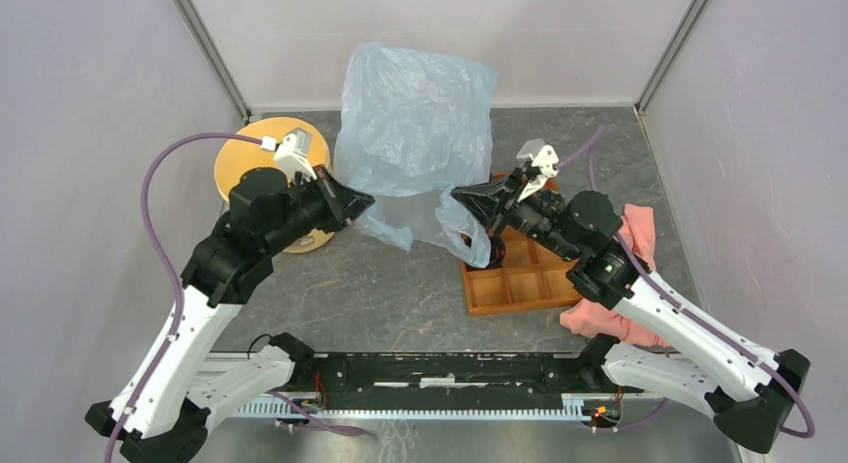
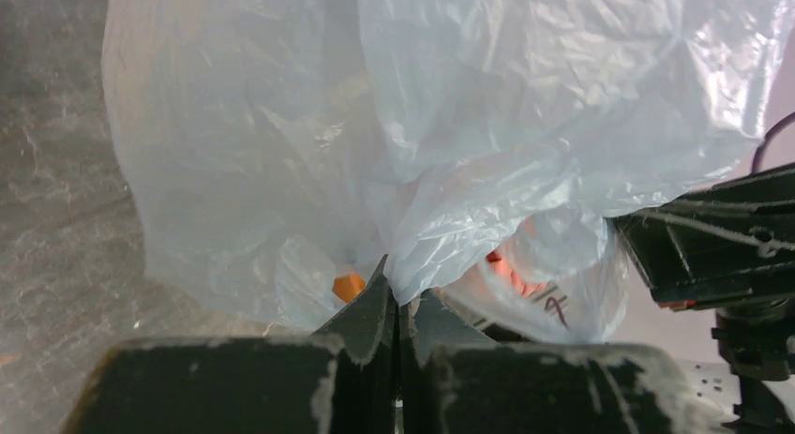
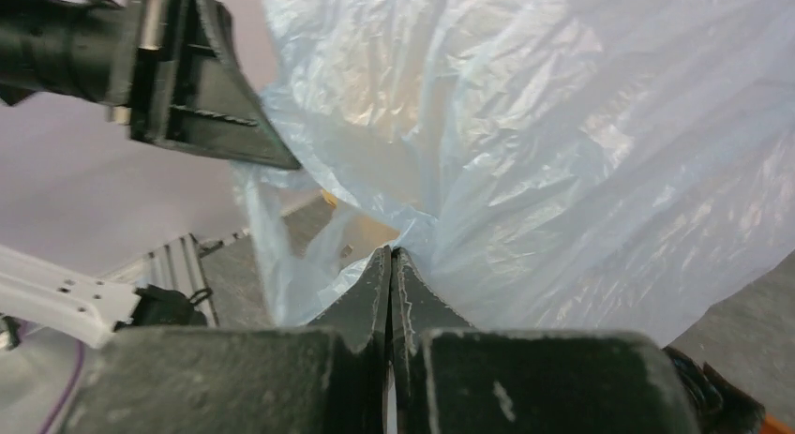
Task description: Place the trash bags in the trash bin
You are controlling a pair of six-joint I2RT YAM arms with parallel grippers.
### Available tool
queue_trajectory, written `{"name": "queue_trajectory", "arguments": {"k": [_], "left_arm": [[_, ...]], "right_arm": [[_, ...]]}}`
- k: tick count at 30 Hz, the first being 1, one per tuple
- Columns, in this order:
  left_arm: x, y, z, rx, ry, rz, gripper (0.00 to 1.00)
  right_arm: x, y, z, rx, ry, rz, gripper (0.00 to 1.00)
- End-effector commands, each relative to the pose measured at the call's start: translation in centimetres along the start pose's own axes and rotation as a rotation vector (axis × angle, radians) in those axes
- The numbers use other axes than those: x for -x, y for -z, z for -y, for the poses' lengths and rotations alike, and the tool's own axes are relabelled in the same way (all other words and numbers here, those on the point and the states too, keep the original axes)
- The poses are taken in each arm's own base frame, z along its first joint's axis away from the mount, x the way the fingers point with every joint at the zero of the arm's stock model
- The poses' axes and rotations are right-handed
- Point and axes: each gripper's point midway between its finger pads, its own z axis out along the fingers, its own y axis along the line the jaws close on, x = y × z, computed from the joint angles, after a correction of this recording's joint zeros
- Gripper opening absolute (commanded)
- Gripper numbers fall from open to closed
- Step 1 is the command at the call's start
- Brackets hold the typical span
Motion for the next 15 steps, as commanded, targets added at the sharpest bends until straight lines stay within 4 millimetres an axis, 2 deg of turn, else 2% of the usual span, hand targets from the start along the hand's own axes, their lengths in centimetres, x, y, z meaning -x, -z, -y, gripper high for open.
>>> {"name": "queue_trajectory", "arguments": {"k": [1,4,9,12,15], "left_arm": [[-3.1,-0.2,-1.5,0.017,-0.029,-0.113,0.02],[-3.3,0.4,-1.9,0.029,-0.037,-0.119,0.03],[-4.2,-0.3,-2.7,0.060,-0.015,-0.148,0.03],[-4.5,-1.3,-3.1,0.090,0.003,-0.169,0.03],[-4.5,-2.3,-3.1,0.098,0.018,-0.185,0.03]], "right_arm": [[-5.8,0.2,3.2,-0.140,0.006,-0.173,0.00],[-5.4,0.5,3.5,-0.152,0.039,-0.163,0.00],[-5.3,0.2,4.0,-0.164,0.082,-0.176,0.00],[-6.0,-0.2,4.5,-0.169,0.126,-0.228,0.02],[-8.2,-0.8,5.4,-0.175,0.171,-0.384,0.04]]}}
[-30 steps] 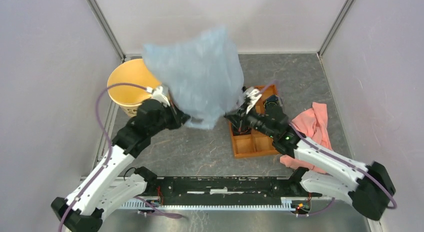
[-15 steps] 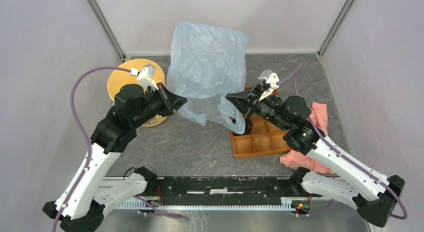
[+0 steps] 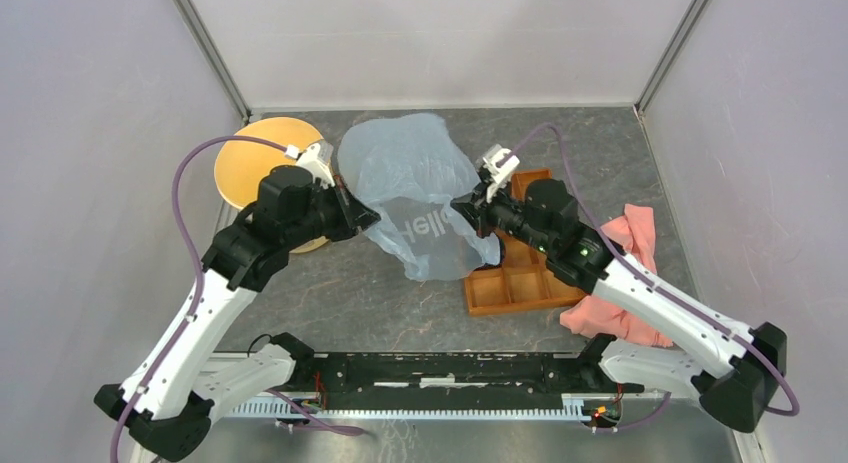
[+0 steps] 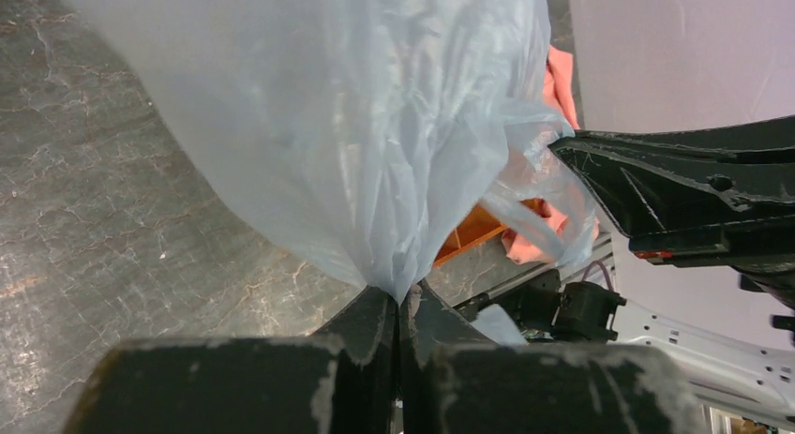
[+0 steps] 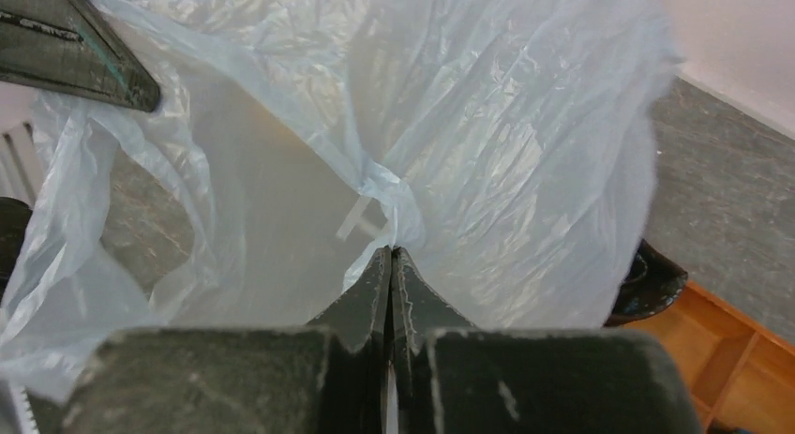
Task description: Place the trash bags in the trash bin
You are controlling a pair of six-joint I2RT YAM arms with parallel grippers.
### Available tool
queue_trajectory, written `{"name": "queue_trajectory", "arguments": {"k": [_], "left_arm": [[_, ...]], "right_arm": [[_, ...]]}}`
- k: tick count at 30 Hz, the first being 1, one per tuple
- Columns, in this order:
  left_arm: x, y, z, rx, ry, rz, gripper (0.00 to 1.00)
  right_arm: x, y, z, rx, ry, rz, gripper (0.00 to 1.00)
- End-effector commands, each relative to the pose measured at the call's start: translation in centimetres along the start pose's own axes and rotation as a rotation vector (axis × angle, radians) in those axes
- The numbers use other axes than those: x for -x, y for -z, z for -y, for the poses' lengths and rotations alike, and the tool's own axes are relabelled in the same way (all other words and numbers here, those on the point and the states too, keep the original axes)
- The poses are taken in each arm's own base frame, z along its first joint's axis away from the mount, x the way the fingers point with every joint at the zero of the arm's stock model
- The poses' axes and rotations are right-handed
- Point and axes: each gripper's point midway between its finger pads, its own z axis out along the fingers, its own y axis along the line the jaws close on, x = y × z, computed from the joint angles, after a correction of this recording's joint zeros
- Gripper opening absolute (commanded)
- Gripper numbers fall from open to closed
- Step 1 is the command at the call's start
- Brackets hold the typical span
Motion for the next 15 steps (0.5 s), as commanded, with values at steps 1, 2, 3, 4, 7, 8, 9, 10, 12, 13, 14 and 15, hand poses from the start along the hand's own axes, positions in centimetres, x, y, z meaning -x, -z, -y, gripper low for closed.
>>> {"name": "queue_trajectory", "arguments": {"k": [1,2,3,4,7,8,9,10,12,13,14,15], "left_arm": [[0.3,-1.5,0.0,0.012,0.002,-0.018,0.03],[0.3,-1.9,-0.4,0.035,0.002,-0.021,0.03],[0.3,-2.2,-0.9,0.062,-0.002,-0.025,0.03],[0.1,-2.5,-1.5,0.094,-0.009,-0.035,0.03],[-0.1,-3.1,-2.3,0.138,-0.018,-0.056,0.02],[-0.1,-3.1,-2.1,0.126,-0.024,-0.058,0.02],[0.0,-3.1,-1.9,0.113,-0.026,-0.058,0.02],[0.1,-2.9,-1.7,0.105,-0.027,-0.053,0.02],[0.3,-2.8,-1.3,0.087,-0.026,-0.044,0.02],[0.3,-2.8,-1.0,0.074,-0.026,-0.045,0.02],[0.3,-2.8,-0.8,0.060,-0.028,-0.050,0.02],[0.2,-2.8,-0.5,0.049,-0.032,-0.058,0.02]], "right_arm": [[-0.5,-1.5,1.0,-0.021,0.105,-0.143,0.04],[-1.1,-1.7,0.9,-0.012,0.112,-0.181,0.06],[-1.9,-1.8,0.9,-0.007,0.115,-0.214,0.09],[-2.4,-1.9,0.9,-0.007,0.114,-0.233,0.11],[-3.4,-1.8,1.3,-0.044,0.121,-0.291,0.26],[-3.8,-1.5,1.3,-0.053,0.125,-0.312,0.33],[-4.0,-1.2,1.6,-0.084,0.134,-0.323,0.42],[-4.2,-0.9,1.5,-0.091,0.140,-0.331,0.52],[-5.0,-0.3,1.2,-0.095,0.149,-0.342,0.69],[-5.4,0.0,1.0,-0.093,0.154,-0.343,0.77],[-5.7,0.2,0.7,-0.084,0.180,-0.342,0.82],[-6.2,0.6,0.6,-0.086,0.202,-0.341,0.87]]}}
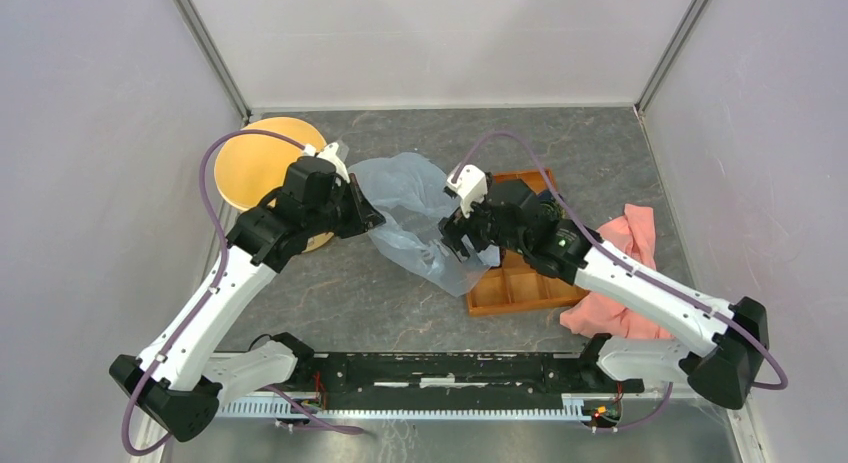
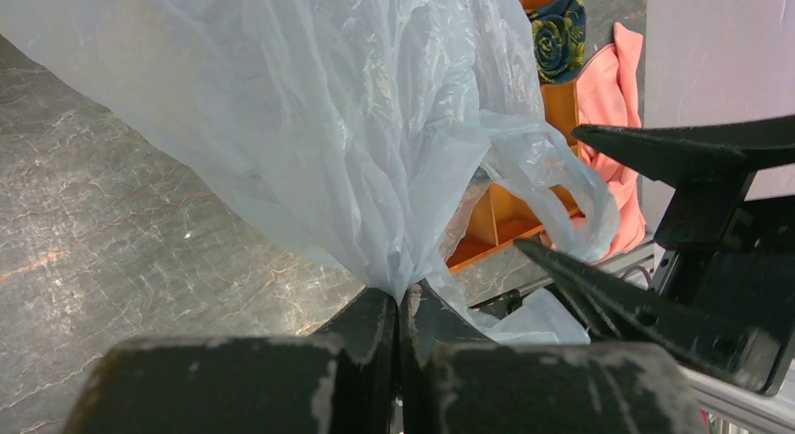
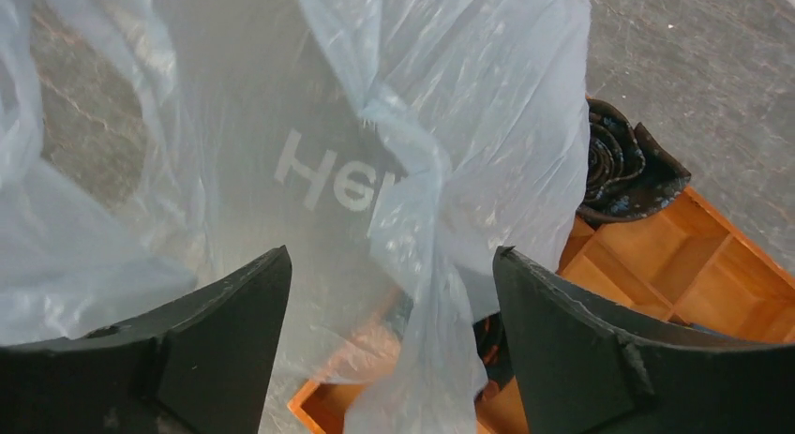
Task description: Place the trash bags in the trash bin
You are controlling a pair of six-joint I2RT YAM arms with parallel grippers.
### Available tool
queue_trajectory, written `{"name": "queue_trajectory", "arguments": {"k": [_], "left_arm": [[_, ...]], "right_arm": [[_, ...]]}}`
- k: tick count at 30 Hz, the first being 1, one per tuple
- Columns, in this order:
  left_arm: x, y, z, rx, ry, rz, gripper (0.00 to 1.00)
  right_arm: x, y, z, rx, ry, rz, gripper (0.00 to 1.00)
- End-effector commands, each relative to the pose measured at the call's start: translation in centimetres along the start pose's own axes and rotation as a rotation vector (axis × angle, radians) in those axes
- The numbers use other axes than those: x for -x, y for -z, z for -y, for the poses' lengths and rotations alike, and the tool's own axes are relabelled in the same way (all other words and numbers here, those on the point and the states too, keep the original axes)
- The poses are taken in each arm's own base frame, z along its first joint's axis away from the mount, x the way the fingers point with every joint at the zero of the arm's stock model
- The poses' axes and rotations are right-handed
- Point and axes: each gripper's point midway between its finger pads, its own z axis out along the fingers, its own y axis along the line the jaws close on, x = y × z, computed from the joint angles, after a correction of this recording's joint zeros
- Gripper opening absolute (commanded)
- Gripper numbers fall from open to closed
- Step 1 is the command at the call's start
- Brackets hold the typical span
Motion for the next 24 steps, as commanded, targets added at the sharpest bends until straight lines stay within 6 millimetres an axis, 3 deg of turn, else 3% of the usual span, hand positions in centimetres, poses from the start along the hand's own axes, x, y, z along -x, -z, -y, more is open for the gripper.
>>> {"name": "queue_trajectory", "arguments": {"k": [1,3,8,12,14,19,22,24], "left_arm": [[1.5,1.3,1.9,-0.081,-0.054,0.044,0.02],[1.4,1.2,1.8,-0.078,-0.064,0.040,0.02],[0.9,1.2,1.3,-0.062,-0.072,0.021,0.02],[1.0,1.5,1.4,-0.068,-0.061,0.029,0.02],[0.9,1.5,1.5,-0.073,-0.060,0.027,0.02],[0.8,1.1,1.7,-0.088,-0.037,0.023,0.02],[0.7,0.5,2.5,-0.124,-0.009,0.014,0.02],[0.6,0.0,3.0,-0.147,0.018,0.002,0.02]], "right_arm": [[-0.6,1.8,0.2,-0.060,0.072,0.031,0.91],[-0.9,2.3,0.9,-0.103,0.088,0.040,0.98],[-1.0,3.0,2.2,-0.169,0.119,0.098,0.98],[-1.2,2.8,1.0,-0.117,0.026,0.170,0.98],[0.5,3.5,-1.0,-0.011,-0.080,0.261,0.98],[3.7,6.3,-3.0,0.111,-0.417,0.369,0.98],[5.4,8.1,-4.0,0.166,-0.468,0.416,0.98],[5.1,7.9,-3.4,0.092,-0.436,0.382,0.98]]}}
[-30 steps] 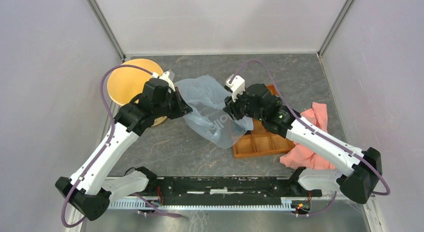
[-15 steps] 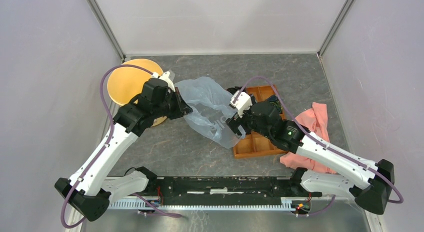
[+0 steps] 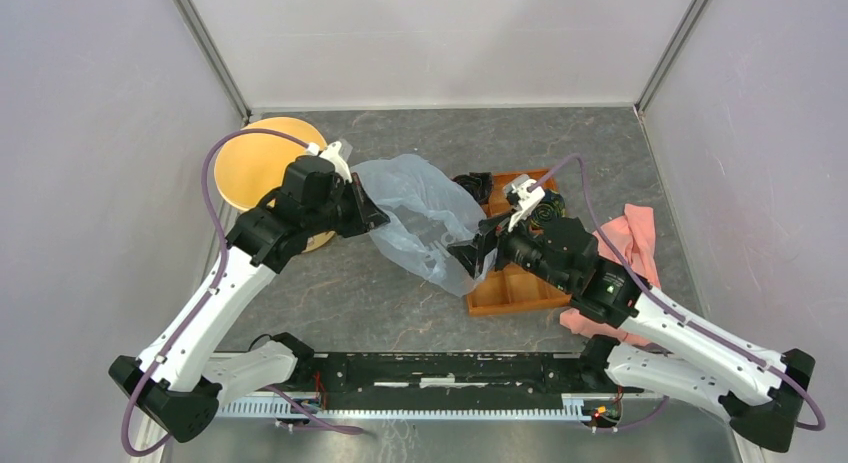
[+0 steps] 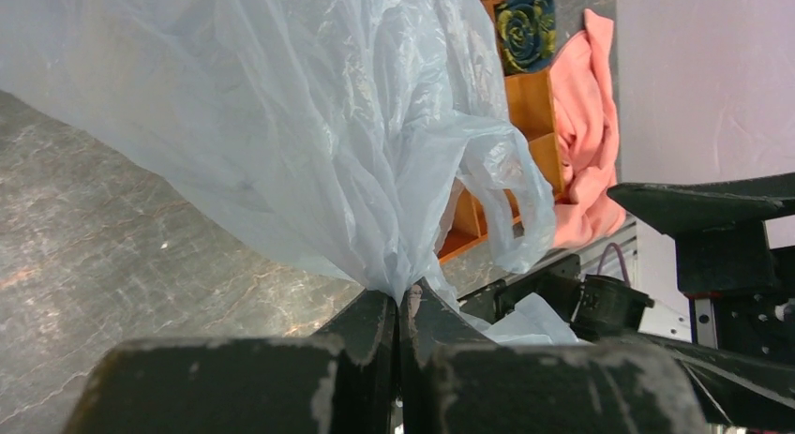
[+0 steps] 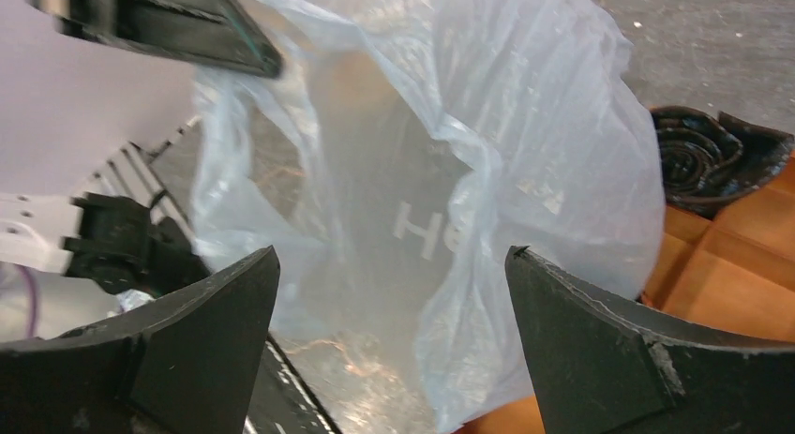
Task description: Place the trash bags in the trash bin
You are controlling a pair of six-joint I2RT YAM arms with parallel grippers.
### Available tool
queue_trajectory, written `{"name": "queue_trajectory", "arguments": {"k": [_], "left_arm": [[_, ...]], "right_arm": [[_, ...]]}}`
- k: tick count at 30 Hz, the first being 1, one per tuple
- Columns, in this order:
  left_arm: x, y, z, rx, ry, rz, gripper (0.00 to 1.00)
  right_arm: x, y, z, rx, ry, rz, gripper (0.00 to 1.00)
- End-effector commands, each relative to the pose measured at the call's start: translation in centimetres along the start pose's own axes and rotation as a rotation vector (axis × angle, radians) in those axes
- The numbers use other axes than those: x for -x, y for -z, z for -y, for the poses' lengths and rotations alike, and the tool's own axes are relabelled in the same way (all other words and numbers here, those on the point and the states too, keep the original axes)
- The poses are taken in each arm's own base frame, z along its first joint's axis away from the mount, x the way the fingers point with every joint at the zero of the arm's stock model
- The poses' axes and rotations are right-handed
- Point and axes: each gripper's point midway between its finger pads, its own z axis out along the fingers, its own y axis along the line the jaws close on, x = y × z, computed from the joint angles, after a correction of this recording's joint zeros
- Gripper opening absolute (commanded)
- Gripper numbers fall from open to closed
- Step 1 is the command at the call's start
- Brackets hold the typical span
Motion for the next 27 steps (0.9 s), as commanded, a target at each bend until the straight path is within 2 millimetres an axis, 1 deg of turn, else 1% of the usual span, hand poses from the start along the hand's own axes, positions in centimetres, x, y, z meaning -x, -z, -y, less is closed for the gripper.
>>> {"name": "queue_trajectory", "arguments": {"k": [1,2,4,7,8,10,11,12,13,14,15,17,20,21,22,23,24,27], "left_arm": [[0.6,-0.6,2.3,-0.113,0.048,0.009,0.02],[0.5,-0.8,2.7,-0.134,0.059,0.001,0.02],[0.3,-1.0,3.3,-0.178,0.075,-0.012,0.02],[0.0,-1.4,2.9,-0.165,0.086,-0.010,0.03],[-0.1,-1.6,2.6,-0.155,0.087,-0.012,0.03],[-0.3,-1.9,2.4,-0.145,0.088,-0.019,0.03],[-0.3,-2.1,2.3,-0.144,0.088,-0.023,0.03],[-0.3,-2.2,2.3,-0.142,0.087,-0.024,0.02],[-0.3,-2.2,2.3,-0.140,0.084,-0.024,0.03],[-0.2,-2.3,2.2,-0.136,0.081,-0.021,0.03],[-0.2,-2.3,2.1,-0.130,0.077,-0.019,0.03],[-0.3,-2.5,1.9,-0.123,0.075,-0.024,0.03],[-0.4,-2.9,1.9,-0.122,0.070,-0.037,0.03],[-0.4,-3.0,1.9,-0.120,0.069,-0.040,0.03],[-0.4,-3.0,1.9,-0.120,0.068,-0.040,0.03],[-0.4,-3.1,1.9,-0.121,0.067,-0.042,0.03],[-0.4,-3.2,1.9,-0.122,0.066,-0.045,0.03],[-0.8,-3.6,1.7,-0.117,0.064,-0.061,0.03]], "right_arm": [[3.0,0.2,-1.6,-0.025,-0.068,0.039,0.98],[2.9,-0.1,-1.2,-0.062,-0.028,0.007,0.98],[2.2,-0.5,-1.5,-0.112,0.047,-0.060,0.98],[2.2,-0.5,-2.5,-0.217,0.162,-0.065,0.98],[1.9,-0.6,-3.0,-0.244,0.206,-0.076,0.98],[1.1,-1.0,-3.0,-0.316,0.298,-0.113,0.98],[0.9,-1.1,-2.3,-0.378,0.337,-0.126,0.98],[0.7,-0.9,-0.8,-0.469,0.379,-0.137,0.98],[0.5,-0.7,0.2,-0.528,0.414,-0.139,0.98],[0.2,-0.5,1.2,-0.573,0.455,-0.140,0.98],[0.0,-0.5,1.6,-0.583,0.475,-0.142,0.98],[-0.3,-0.9,2.1,-0.562,0.452,-0.137,0.98],[-1.7,-1.5,3.7,-0.534,0.402,-0.130,0.98],[-2.4,-2.2,4.1,-0.481,0.364,-0.125,0.98],[-2.7,-2.7,4.0,-0.422,0.318,-0.098,0.98],[-3.7,-3.2,4.0,-0.353,0.277,-0.085,0.98],[-3.7,-3.6,3.6,-0.293,0.228,-0.047,0.98],[-4.1,-4.4,3.5,-0.234,0.178,-0.003,0.98]]}}
